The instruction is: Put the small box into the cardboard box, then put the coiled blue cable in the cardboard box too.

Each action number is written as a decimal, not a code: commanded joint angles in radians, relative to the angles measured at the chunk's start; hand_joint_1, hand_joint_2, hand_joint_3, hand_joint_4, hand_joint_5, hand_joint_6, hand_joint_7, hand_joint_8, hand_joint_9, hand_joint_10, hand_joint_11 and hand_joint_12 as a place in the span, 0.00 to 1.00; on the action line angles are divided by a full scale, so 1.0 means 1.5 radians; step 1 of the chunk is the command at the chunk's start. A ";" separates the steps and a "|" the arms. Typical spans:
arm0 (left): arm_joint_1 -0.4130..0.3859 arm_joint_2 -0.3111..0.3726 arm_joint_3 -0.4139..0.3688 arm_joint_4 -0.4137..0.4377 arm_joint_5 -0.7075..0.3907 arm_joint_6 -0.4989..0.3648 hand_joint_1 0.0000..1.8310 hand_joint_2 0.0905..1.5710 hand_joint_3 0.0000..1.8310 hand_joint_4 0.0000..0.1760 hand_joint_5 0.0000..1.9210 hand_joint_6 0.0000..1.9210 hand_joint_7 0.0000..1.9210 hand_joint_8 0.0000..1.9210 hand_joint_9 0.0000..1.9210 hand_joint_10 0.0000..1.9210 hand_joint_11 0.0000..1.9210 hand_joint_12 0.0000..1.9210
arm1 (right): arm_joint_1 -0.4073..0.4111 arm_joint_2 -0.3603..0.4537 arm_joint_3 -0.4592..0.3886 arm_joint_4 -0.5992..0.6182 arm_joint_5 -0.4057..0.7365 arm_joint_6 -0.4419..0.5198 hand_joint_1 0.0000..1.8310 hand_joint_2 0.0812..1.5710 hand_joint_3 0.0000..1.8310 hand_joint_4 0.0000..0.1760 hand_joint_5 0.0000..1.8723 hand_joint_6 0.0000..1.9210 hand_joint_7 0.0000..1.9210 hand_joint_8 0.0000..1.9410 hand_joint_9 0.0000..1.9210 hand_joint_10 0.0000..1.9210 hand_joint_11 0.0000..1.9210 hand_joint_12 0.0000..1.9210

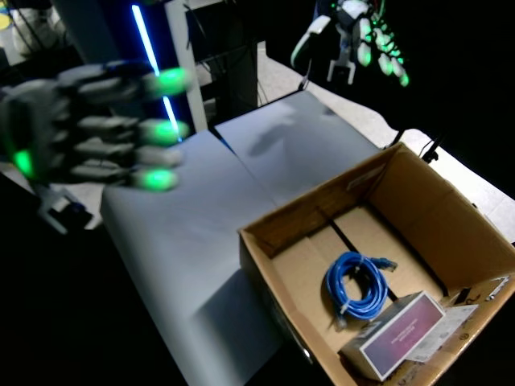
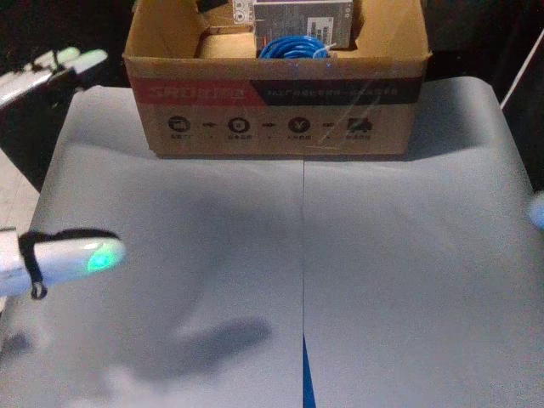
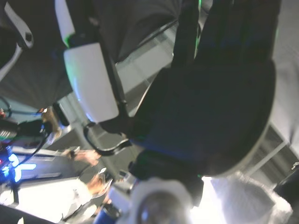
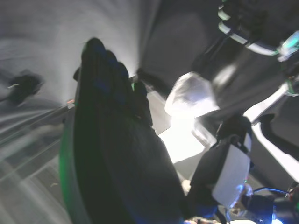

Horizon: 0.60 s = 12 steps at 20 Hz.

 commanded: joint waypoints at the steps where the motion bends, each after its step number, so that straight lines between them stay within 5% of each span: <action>1: 0.005 0.004 -0.003 -0.009 -0.106 -0.002 0.39 0.51 0.00 0.88 0.13 0.00 0.11 0.00 0.08 0.00 0.07 0.00 | -0.012 0.005 -0.007 0.016 0.120 0.004 0.41 0.52 0.01 1.00 0.00 0.00 0.00 0.00 0.00 0.00 0.00 0.00; 2: 0.023 0.006 -0.011 -0.020 -0.118 -0.002 0.38 0.51 0.00 0.98 0.14 0.00 0.11 0.00 0.08 0.00 0.07 0.00 | -0.050 0.008 -0.021 0.039 0.146 0.004 0.44 0.52 0.00 1.00 0.00 0.00 0.00 0.00 0.00 0.00 0.00 0.00; 5: 0.052 0.007 -0.025 -0.044 -0.119 0.001 0.38 0.52 0.00 0.99 0.13 0.00 0.08 0.00 0.05 0.00 0.04 0.00 | -0.138 0.004 -0.038 0.093 0.166 0.033 0.43 0.51 0.00 1.00 0.00 0.00 0.00 0.00 0.00 0.00 0.00 0.00; 12: 0.060 0.007 -0.028 -0.055 -0.119 0.001 0.39 0.53 0.00 0.93 0.13 0.00 0.09 0.00 0.05 0.00 0.02 0.00 | -0.149 -0.001 -0.038 0.107 0.166 0.044 0.44 0.51 0.00 1.00 0.00 0.00 0.00 0.00 0.00 0.00 0.00 0.00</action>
